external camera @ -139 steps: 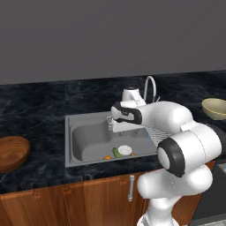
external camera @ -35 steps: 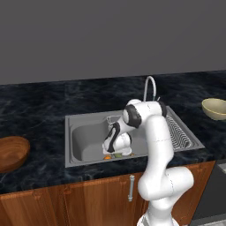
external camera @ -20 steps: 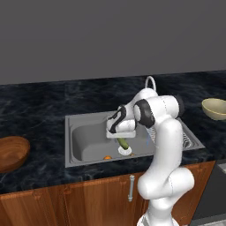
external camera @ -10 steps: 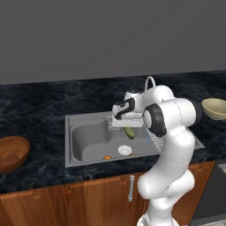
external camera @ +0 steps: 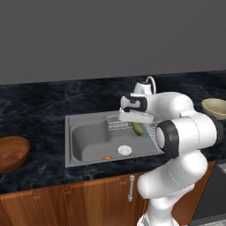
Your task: Pick the oranges from the sink and place them in one bowl. Place the cucumber in the other bowl. Then turn off the sink faucet.
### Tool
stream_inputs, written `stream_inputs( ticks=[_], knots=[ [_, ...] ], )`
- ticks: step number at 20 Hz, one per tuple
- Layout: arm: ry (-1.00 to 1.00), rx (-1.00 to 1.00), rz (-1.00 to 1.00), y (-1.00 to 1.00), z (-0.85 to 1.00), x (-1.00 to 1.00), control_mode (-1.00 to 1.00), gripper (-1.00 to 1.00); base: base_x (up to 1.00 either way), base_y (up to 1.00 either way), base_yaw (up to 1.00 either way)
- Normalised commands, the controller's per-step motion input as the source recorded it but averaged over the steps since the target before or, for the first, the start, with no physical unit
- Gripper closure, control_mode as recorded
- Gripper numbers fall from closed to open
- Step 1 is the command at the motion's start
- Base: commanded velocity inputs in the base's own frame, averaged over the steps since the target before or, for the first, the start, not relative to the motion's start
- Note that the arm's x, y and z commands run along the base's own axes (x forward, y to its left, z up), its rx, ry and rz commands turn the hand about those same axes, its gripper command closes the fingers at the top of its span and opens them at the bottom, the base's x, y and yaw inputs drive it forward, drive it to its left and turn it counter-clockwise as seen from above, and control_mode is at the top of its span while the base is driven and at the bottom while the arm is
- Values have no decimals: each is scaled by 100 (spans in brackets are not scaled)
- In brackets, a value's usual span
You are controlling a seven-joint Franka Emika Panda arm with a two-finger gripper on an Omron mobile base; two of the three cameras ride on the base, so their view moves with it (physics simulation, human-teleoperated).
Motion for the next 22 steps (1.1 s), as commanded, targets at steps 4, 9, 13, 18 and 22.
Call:
stream_inputs(
  ticks=[4, 9, 13, 18, 22],
  knots=[
    [0, 5, -12, -10, 24, -82, -100, 100, 0, 0, 0],
    [0, 5, -11, -8, 21, -72, -100, 100, 0, 0, 0],
    [0, 3, -8, -5, 31, -54, -100, 100, 0, 0, 0],
    [1, 0, -11, -19, 37, -30, -100, 100, 0, 0, 0],
    [5, 0, -18, -42, 26, -12, -100, 100, 0, 0, 0]
  ],
)
